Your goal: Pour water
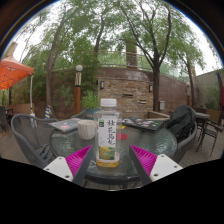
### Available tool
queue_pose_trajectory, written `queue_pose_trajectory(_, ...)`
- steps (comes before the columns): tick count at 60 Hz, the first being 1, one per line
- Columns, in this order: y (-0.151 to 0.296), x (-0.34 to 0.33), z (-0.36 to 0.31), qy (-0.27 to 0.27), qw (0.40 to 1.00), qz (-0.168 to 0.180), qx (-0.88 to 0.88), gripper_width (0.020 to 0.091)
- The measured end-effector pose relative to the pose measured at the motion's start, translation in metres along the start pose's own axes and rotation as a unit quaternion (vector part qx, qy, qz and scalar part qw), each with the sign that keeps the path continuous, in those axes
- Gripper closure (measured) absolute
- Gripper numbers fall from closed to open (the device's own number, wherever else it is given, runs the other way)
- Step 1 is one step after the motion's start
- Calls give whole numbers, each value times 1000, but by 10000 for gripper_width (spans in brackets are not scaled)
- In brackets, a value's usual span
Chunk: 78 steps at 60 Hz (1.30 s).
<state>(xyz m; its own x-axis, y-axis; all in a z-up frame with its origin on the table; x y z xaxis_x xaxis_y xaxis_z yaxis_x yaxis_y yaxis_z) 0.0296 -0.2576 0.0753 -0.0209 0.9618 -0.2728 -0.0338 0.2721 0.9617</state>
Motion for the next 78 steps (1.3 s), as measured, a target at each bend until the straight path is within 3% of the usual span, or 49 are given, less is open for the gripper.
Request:
queue_pose_trajectory(19, 26, 68, -13, -46, 999, 14, 14, 274)
queue_pose_trajectory(21, 30, 74, -13, -44, 999, 16, 11, 306)
queue_pose_trajectory(24, 30, 80, -15, -48, 999, 10, 7, 506)
queue_pose_trajectory(31, 27, 80, -20, -51, 998, 22, 18, 532)
queue_pose_trajectory(44, 31, 86, -19, -43, 999, -8, -14, 620)
queue_pose_trajectory(53, 78, 97, 12, -131, 973, -11, -190, 635)
queue_pose_trajectory(59, 118, 127, 17, -195, 889, -12, -414, 639)
queue_pose_trajectory(68, 154, 169, 2, -263, 663, 3, -701, 637)
queue_pose_trajectory(78, 184, 200, -16, -260, 454, 12, -852, 637)
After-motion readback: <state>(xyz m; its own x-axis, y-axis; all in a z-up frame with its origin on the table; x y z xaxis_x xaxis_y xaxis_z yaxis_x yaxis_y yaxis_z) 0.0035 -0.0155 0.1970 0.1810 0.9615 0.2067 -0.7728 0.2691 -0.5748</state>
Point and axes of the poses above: the point between the fingertips, and its own axes, seen from behind it with the camera up: z to the right, y up, x forward, the way the camera looks, the point moved 6 cm from there along -x, backward, against the way the camera looks, and after that the axes turned 9 degrees about -z, right-handed, at the moved point
